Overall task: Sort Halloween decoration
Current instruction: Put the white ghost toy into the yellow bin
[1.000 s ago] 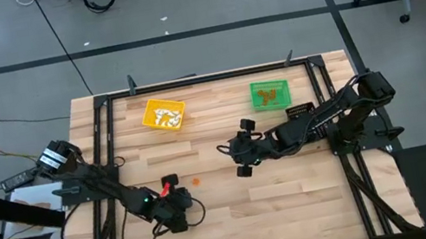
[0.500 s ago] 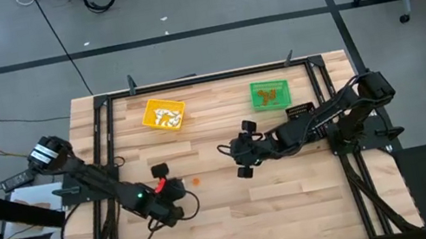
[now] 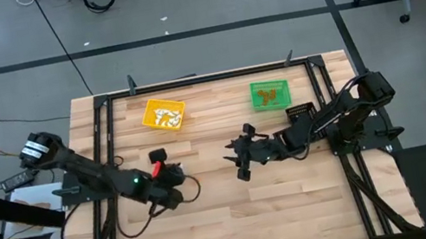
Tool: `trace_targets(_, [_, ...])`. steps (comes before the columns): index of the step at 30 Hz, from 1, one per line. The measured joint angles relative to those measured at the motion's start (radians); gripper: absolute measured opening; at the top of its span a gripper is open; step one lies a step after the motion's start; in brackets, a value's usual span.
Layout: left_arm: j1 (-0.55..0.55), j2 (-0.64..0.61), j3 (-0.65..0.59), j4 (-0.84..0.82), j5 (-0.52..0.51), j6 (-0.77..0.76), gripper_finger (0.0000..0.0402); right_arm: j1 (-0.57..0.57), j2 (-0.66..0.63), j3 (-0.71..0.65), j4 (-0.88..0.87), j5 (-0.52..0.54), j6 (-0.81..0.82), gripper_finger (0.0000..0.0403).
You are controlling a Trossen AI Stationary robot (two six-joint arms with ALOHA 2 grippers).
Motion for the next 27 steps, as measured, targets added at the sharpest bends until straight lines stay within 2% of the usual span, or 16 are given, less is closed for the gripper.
trace_targets(3, [0.046,-0.018,0.0,0.008,-0.017,0.071,0.0015,-0.007,0.0,-0.033,0.131,0.017,-0.048,0.0176])
trace_targets(6, [0.094,-0.031,0.0,0.042,-0.022,0.142,0.0015,-0.009,0.0,-0.058,0.185,0.016,-0.073,0.0176])
trace_targets(14, [0.205,-0.036,0.0,0.131,-0.018,0.34,0.0015,-0.008,0.0,-0.064,0.188,0.012,-0.065,0.0176])
trace_targets(27, [0.355,-0.046,0.0,0.267,0.099,0.525,0.0016,-0.006,0.0,-0.064,0.18,-0.022,-0.065,0.0176])
